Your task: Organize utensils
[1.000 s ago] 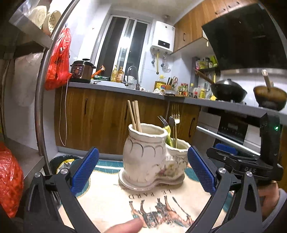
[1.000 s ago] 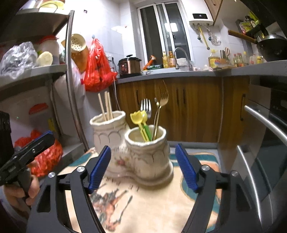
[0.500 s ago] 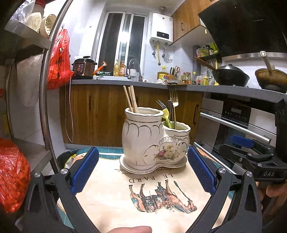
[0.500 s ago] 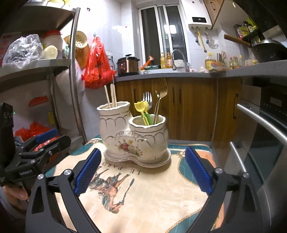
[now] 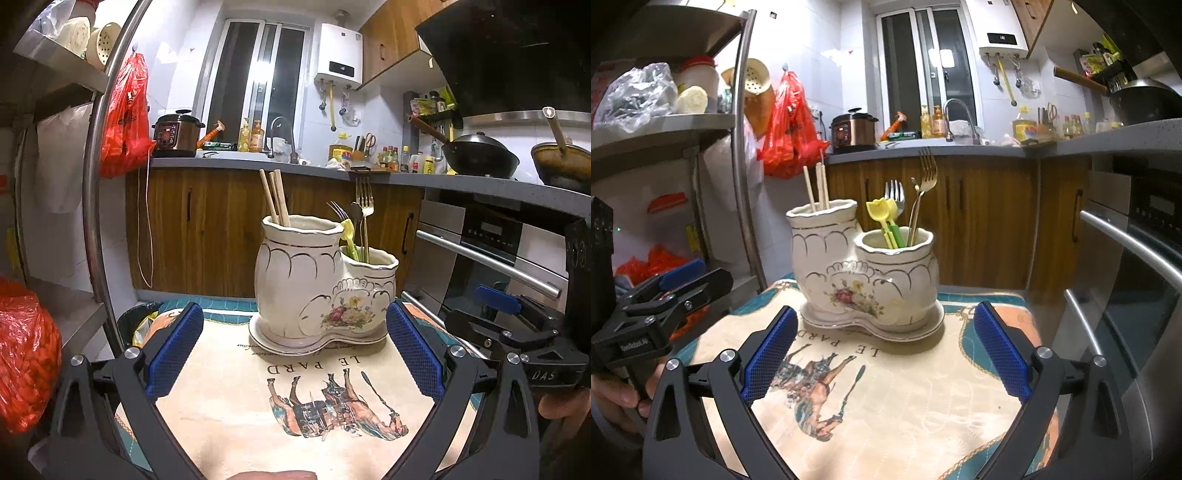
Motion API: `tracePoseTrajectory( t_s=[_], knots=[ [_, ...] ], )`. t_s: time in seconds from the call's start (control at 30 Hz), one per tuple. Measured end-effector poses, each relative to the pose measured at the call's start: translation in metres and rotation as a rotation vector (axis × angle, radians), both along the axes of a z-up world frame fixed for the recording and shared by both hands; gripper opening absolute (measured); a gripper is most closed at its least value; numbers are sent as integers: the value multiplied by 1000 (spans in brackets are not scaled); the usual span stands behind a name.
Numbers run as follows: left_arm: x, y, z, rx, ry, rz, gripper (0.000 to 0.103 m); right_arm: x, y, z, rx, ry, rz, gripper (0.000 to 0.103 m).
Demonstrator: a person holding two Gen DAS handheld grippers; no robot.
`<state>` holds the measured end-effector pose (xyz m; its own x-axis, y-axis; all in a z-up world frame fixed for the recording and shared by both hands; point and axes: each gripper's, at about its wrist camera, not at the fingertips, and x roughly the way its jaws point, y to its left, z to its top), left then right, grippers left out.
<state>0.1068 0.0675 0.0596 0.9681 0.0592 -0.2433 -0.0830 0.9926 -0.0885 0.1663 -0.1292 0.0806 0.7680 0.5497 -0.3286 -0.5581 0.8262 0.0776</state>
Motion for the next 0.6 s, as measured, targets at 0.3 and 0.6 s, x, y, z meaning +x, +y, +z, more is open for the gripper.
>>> tracePoseTrajectory(
  t_s=[0.3,0.6],
  knots=[
    [-2,-3,-1,16,-8,-10,98,-5,2,3,-6,-15,11,96],
    [-1,-2,-2,17,-4,-18,98,-5,3,4,-3,-17,16,96]
  ],
)
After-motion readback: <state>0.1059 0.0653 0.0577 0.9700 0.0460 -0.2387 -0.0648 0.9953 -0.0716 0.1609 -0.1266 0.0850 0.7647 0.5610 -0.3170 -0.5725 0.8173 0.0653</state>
